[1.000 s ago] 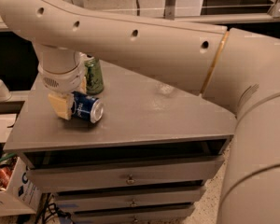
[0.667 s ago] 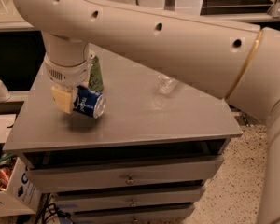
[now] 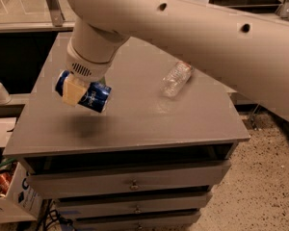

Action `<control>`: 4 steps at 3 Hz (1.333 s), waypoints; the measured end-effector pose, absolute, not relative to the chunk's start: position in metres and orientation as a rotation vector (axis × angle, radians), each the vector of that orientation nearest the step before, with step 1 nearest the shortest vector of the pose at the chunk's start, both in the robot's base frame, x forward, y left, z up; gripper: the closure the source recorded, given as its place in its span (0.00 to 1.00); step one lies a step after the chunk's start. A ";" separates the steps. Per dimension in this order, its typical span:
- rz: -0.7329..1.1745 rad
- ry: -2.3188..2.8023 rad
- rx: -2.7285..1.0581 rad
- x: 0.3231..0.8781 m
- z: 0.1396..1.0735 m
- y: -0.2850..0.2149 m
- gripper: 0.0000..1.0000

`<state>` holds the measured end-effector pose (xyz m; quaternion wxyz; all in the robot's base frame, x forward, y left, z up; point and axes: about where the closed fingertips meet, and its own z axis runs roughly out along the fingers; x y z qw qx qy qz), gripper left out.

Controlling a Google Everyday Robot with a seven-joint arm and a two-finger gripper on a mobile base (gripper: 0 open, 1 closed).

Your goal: Place pepsi can upright

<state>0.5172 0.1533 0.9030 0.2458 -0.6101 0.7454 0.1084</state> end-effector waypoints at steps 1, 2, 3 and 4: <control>0.435 1.869 -1.631 0.515 0.918 0.152 1.00; 0.545 1.728 -1.593 0.510 0.931 0.154 1.00; 0.654 1.574 -1.546 0.504 0.942 0.156 1.00; 0.712 1.438 -1.507 0.500 0.953 0.153 1.00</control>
Offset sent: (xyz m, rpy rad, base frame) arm -0.0144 -0.0033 0.0480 0.4793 -0.1626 0.2575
